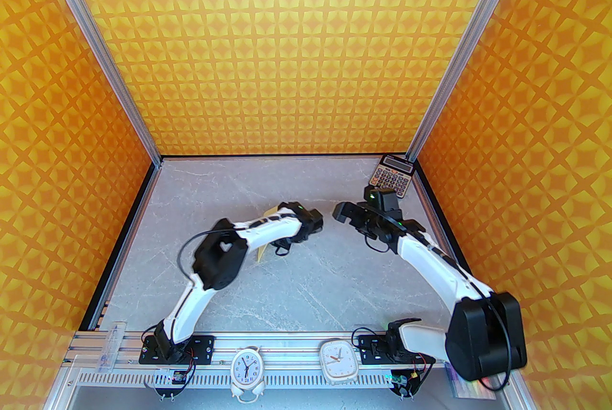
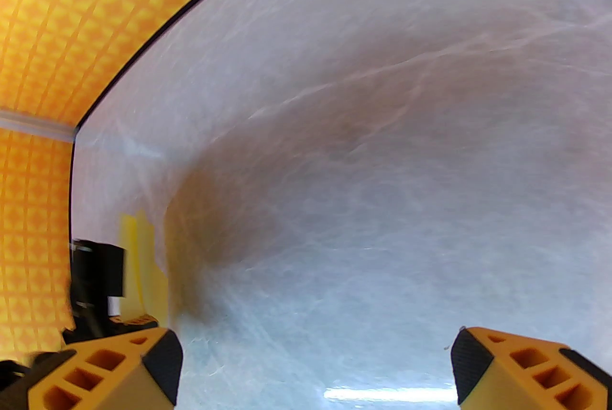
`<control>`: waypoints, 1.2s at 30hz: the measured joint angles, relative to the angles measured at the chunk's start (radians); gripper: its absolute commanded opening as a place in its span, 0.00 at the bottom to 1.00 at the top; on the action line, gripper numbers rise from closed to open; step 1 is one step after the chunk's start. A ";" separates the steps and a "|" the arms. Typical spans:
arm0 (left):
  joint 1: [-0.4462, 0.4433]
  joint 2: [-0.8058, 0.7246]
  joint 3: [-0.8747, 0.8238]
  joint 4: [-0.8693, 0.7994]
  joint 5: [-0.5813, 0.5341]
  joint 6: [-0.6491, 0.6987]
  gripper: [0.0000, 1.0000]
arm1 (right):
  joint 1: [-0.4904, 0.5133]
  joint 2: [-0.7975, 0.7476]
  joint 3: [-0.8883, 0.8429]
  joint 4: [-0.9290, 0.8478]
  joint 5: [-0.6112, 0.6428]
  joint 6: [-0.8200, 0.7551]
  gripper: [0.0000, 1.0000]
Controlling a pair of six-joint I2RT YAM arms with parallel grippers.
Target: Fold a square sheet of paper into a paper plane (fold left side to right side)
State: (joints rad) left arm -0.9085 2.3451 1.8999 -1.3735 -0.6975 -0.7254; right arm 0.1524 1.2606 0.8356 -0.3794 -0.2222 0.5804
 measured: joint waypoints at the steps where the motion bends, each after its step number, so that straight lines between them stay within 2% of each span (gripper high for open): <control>1: -0.008 0.020 0.021 -0.014 -0.009 -0.003 0.03 | 0.000 -0.006 -0.004 -0.002 0.004 0.000 0.98; 7: -0.069 0.081 0.112 -0.049 -0.034 0.002 0.18 | 0.000 -0.015 -0.024 -0.010 0.010 0.002 0.99; 9: -0.087 0.082 0.131 -0.046 -0.021 0.008 0.31 | 0.000 -0.014 -0.024 -0.014 0.010 0.002 0.99; 11: -0.101 0.082 0.139 -0.037 0.009 0.019 0.32 | 0.000 -0.015 -0.024 -0.013 0.011 0.006 0.99; 12: -0.106 0.082 0.139 -0.027 0.029 0.024 0.39 | -0.001 -0.015 -0.024 -0.014 0.011 0.006 0.98; 18: -0.106 0.059 0.089 0.073 0.146 0.069 0.58 | -0.003 -0.016 -0.024 -0.014 0.014 0.011 0.99; 24: -0.069 -0.118 -0.071 0.253 0.366 0.098 0.66 | -0.003 -0.001 -0.024 -0.016 -0.005 0.010 0.99; 27: -0.047 -0.237 -0.138 0.336 0.463 0.103 0.66 | -0.003 0.022 -0.024 -0.012 -0.042 0.009 0.97; 32: 0.010 -0.423 -0.262 0.461 0.573 0.105 0.65 | 0.006 0.087 -0.044 0.036 -0.139 0.006 0.91; 36: 0.081 -0.512 -0.407 0.526 0.623 0.102 0.64 | 0.079 0.155 -0.049 0.066 -0.184 0.006 0.89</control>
State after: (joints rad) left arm -0.8272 1.8328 1.4933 -0.8478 -0.0742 -0.6231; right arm 0.2310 1.4158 0.7864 -0.3138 -0.4061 0.5869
